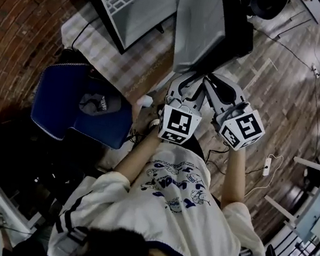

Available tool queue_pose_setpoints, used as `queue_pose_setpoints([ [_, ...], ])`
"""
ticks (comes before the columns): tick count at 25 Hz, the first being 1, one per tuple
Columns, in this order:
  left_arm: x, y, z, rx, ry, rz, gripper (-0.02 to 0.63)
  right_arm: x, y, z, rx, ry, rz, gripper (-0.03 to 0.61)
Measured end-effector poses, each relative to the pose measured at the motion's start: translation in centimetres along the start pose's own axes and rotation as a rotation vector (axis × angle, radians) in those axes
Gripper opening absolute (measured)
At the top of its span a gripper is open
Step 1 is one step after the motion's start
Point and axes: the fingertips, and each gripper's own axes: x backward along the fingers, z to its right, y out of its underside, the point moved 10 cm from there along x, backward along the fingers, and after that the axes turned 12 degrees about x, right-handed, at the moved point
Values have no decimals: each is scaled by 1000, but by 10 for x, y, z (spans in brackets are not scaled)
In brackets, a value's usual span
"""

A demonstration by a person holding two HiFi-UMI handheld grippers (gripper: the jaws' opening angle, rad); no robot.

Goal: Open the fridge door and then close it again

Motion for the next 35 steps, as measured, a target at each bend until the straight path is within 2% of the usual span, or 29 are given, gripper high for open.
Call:
queue_pose_setpoints([
  [16,46,-16,-80,18,-243,51,123,-90,-27,-50,55,-237,26,71],
  [25,58,-26,-123,32,-324,61,126,-128,-36,-55,59,-292,46,71],
  [35,62,-36,-164,47,-403,74,149,-172,-44,-43,38,-300,56,71],
])
